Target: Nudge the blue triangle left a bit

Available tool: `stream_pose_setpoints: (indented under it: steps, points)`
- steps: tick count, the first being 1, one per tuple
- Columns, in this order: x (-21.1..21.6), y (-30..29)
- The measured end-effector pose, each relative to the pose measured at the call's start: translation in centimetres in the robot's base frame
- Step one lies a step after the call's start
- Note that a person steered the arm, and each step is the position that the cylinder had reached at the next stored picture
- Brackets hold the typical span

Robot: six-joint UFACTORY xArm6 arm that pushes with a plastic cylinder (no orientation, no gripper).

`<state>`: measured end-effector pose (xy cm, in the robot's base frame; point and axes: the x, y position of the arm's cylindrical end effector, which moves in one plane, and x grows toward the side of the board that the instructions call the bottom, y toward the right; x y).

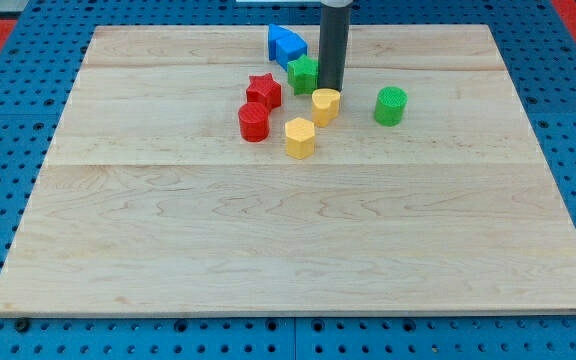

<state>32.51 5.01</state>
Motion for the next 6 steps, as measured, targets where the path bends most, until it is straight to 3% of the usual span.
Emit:
stream_pose_setpoints:
  steps: [1, 4, 6]
  points:
    - [-0.4, 0.0]
    - [-8.9, 1.5]
    - [-13.2, -3.8]
